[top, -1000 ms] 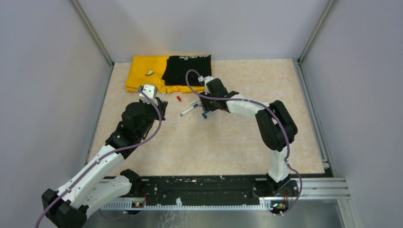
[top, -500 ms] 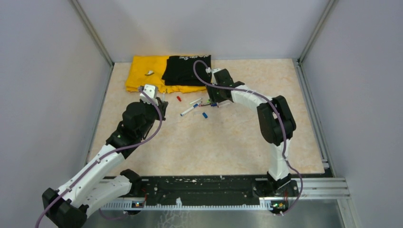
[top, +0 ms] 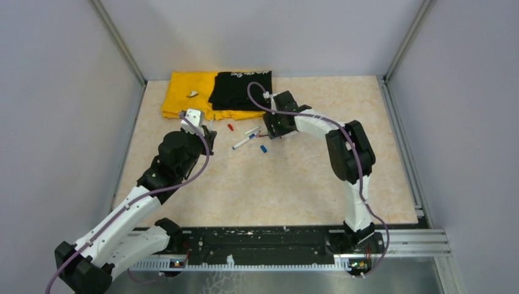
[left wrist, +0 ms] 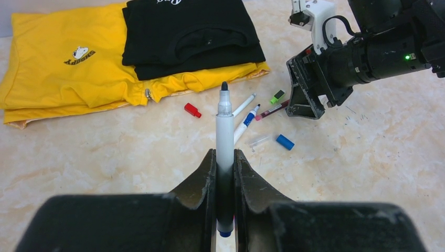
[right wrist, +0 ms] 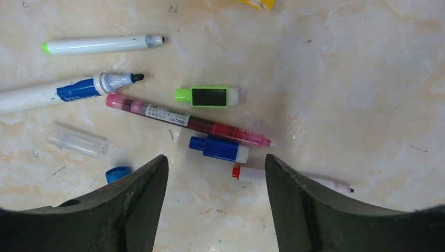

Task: Insert the pens into the pen caps
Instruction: Adjust the pen cap at the center of the board.

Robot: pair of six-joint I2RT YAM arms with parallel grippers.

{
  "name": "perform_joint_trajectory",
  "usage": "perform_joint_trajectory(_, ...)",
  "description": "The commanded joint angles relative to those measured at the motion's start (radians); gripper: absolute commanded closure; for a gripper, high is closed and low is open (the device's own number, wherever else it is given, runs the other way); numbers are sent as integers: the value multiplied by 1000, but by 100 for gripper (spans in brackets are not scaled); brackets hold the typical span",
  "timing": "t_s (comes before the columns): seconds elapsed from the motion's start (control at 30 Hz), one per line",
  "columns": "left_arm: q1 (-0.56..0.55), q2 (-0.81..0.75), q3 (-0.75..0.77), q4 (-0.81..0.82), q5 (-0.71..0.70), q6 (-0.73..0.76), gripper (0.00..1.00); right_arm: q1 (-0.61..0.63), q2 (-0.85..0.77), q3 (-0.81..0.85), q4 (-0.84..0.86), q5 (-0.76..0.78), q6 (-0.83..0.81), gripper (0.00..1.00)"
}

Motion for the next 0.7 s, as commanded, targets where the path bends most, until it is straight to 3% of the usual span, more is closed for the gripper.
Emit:
perform_joint_trajectory(0.0, 1, 1, 11, 9, 4, 15, 100, 4, 21, 49, 12, -19, 9, 33)
perform_joint_trajectory(0.67, 1, 2, 14, 8, 2, 15, 100, 8, 83, 91, -20, 18, 3, 37)
